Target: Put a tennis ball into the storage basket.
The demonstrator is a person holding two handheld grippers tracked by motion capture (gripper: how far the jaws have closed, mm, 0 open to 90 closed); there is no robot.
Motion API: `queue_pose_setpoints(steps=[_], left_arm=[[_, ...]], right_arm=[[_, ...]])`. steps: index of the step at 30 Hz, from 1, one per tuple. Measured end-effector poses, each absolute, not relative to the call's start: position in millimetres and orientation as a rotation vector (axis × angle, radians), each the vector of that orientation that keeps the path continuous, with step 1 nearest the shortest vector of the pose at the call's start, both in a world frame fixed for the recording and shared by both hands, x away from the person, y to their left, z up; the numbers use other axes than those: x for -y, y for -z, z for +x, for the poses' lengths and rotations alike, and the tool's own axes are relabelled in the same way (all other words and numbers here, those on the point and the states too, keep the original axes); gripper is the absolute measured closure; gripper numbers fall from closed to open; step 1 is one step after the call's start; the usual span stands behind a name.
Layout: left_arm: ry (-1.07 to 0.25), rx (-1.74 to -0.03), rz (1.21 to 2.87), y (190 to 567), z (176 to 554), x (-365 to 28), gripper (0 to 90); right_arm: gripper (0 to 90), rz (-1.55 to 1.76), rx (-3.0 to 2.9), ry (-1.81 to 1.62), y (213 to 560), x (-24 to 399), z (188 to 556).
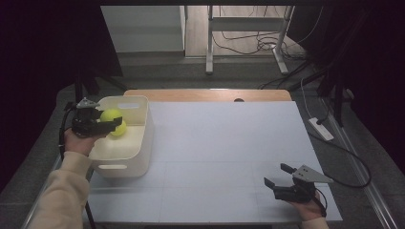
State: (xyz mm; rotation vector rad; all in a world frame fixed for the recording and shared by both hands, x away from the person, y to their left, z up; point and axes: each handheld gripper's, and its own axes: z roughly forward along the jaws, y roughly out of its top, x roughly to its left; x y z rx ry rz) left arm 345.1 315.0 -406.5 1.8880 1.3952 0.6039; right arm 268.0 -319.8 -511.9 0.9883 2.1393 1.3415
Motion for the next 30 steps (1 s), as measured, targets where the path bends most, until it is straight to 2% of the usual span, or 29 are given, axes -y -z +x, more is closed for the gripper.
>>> queue_pose_setpoints(steps=[12, 21, 30], left_arm=[[-0.639, -1.421, 1.888, 406, 344, -316, 25.4], [-0.619, -1.37, 1.782, 395, 335, -316, 11.4], [-0.537, -1.267, 1.732, 392, 328, -306, 9.2]], right_arm=[[12.9, 0.988, -2.14, -1.341, 512, 320, 268], [12.9, 0.987, -2.142, -1.344, 512, 320, 269], [12.9, 0.982, -2.144, -1.36, 512, 319, 271]])
